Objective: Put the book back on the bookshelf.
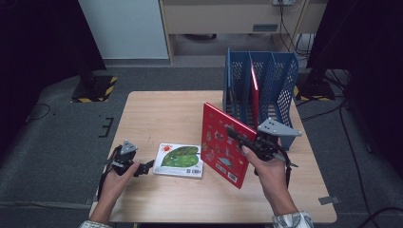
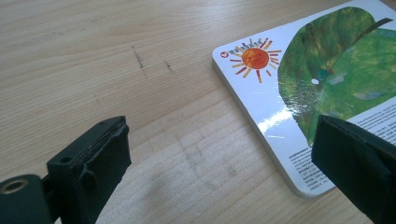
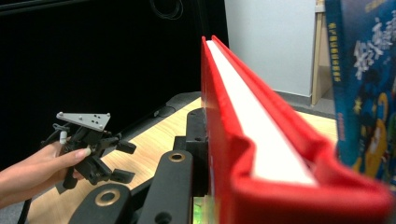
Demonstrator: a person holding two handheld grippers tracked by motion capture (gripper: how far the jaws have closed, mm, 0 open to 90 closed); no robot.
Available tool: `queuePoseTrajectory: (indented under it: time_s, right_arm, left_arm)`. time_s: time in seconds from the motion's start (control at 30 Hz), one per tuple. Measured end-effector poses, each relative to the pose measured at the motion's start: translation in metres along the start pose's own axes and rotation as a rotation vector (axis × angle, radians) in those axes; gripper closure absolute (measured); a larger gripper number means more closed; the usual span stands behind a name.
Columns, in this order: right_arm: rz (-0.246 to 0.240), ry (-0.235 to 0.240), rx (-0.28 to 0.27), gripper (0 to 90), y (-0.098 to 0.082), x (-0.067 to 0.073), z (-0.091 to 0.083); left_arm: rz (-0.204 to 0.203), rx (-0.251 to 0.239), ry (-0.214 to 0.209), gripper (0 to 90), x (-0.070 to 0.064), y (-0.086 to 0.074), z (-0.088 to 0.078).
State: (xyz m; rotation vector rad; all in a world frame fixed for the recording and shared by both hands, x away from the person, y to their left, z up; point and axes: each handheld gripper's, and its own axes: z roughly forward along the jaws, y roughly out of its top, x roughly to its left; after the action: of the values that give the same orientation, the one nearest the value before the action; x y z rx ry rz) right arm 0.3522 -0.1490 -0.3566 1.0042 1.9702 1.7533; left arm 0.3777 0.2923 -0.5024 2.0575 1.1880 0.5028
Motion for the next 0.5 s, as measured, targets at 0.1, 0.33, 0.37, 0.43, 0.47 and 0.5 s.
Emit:
queuePoseTrajectory:
  time_s: [0.1, 0.33, 0.37, 0.43, 0.47, 0.5]
  right_arm:
    - [0.004, -0.009, -0.007, 79.8, 0.0, -0.002, -0.009]
    - [0.013, -0.034, -0.014, 79.9, -0.001, -0.007, -0.025]
    - [0.018, -0.038, -0.016, 79.9, -0.002, -0.008, -0.028]
    - [0.026, -0.046, -0.016, 79.8, -0.003, -0.01, -0.032]
    - [0.026, -0.051, -0.017, 79.8, -0.003, -0.011, -0.034]
    - [0.027, -0.053, -0.02, 79.8, -0.003, -0.011, -0.036]
  left_arm:
    - [-0.001, 0.002, 0.002, 3.7, 0.0, 0.0, 0.0]
    - [0.002, 0.003, 0.007, 3.7, 0.001, 0.0, 0.0]
    - [0.004, 0.0, 0.009, 3.7, 0.002, 0.0, 0.0]
    - [-0.006, 0.001, 0.01, 3.7, 0.002, 0.0, 0.0]
    - [-0.007, 0.001, 0.01, 3.8, 0.002, 0.0, 0.0]
    - [-0.006, 0.002, 0.012, 3.7, 0.002, 0.0, 0.0]
